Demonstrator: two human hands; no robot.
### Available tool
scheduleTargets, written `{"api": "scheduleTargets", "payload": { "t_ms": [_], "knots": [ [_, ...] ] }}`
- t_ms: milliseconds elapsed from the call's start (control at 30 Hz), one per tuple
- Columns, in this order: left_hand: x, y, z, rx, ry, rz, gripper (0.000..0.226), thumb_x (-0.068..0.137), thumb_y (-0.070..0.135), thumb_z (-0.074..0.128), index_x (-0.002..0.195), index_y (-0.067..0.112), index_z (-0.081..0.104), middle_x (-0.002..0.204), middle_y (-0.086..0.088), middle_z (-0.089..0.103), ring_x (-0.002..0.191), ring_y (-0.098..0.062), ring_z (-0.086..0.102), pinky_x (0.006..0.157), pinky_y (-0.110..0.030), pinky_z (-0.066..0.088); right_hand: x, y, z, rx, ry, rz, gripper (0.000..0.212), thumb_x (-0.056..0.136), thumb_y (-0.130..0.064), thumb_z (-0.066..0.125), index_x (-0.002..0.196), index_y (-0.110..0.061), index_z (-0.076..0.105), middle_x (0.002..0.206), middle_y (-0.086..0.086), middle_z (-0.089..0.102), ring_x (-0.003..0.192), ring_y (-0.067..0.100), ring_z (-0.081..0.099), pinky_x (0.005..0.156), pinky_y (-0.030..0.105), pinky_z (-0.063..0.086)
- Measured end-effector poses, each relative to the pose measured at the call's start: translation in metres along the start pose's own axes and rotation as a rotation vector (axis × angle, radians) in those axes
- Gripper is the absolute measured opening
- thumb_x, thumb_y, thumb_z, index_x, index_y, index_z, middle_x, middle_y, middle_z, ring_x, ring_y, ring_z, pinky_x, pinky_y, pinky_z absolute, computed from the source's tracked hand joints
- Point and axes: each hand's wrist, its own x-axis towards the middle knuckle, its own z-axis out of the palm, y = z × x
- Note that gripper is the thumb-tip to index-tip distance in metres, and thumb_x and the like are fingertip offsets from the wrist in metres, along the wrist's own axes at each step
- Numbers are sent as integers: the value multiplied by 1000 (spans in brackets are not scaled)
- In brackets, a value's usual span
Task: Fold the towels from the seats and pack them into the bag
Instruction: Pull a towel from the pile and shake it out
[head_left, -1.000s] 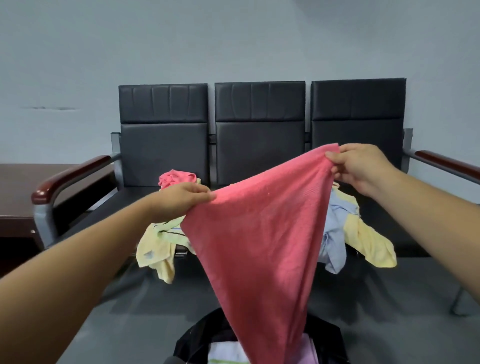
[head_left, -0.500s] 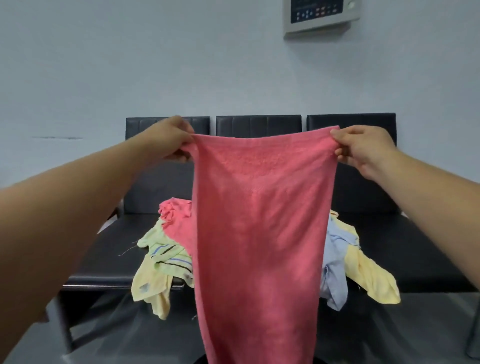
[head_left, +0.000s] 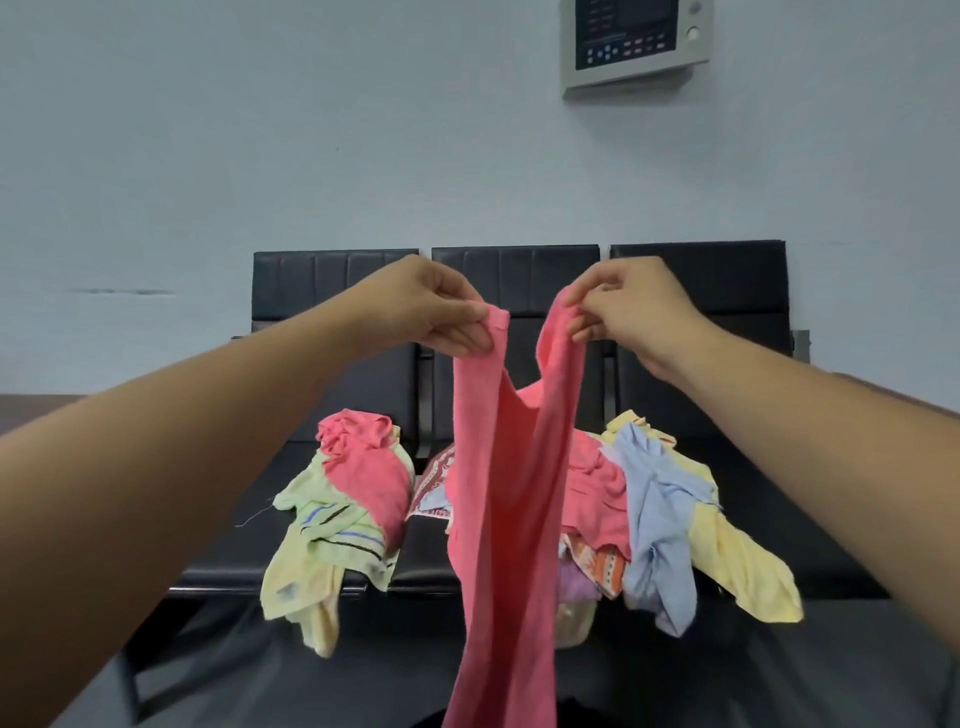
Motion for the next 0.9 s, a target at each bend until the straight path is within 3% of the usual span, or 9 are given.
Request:
{"api": "scheduleTargets", "payload": {
  "t_ms": [100,200,300,500,600,700,767,833,900],
  "knots": [
    [0,6,8,21,25,10,19,99,14,62,105,-2,69,89,-18,77,81,-19,76,79,-28,62,-12,-7,9,49,-240,-42,12,91,-2,66,98,3,75,86,20,72,74,22,70,78,33,62],
    [-3,10,11,60,8,22,19,99,15,61,105,-2,69,84,-14,76,78,-16,74,69,-22,60,-15,-6,14,-57,-300,-102,26,87,-26,79,100,-3,77,88,16,76,78,19,73,77,28,62],
    [-5,12,13,65,-2,32,23,99,17,60,107,-4,68,83,-13,75,76,-14,73,65,-19,57,-16,-3,19,-41,-278,-131,21,87,-21,79,99,-4,78,85,15,75,69,16,70,74,28,62],
    [-8,3,13,96,-56,-17,20,99,21,62,102,2,67,80,-11,75,75,-15,73,70,-22,59,-16,-5,19,149,-269,-82,9,90,-3,70,89,5,71,78,17,67,71,21,65,73,31,60],
    [-13,-18,5,371,-257,-161,19,94,30,68,103,15,76,95,-2,78,89,-12,71,94,-31,57,-13,-4,12,257,-221,-21,14,91,1,62,78,-2,65,72,7,63,69,16,61,73,29,58],
    [-22,-37,-6,535,-294,-243,10,88,44,73,92,37,79,102,18,76,106,-3,66,111,-34,42,-8,7,-1,231,-142,40,17,92,-1,61,76,-4,62,74,7,60,72,17,59,78,33,56],
    [-24,-42,-11,522,-213,-230,11,88,45,72,86,36,78,91,21,75,95,0,67,103,-31,44,-7,18,-8,73,-110,62,13,92,-2,61,79,-1,65,79,11,63,75,20,63,76,32,60],
    [-19,-43,-15,615,-59,-138,24,87,46,73,73,26,73,66,17,63,63,-2,56,75,-29,44,-7,26,-9,-96,-125,97,11,92,-1,61,89,8,67,82,13,67,74,21,68,68,29,60],
    [-15,-37,-14,539,90,-28,31,86,42,76,74,14,69,62,8,56,57,-5,50,66,-27,45,-4,26,-10,-92,-110,116,14,92,0,61,94,13,65,80,14,65,70,21,67,65,28,59]
  ]
}}
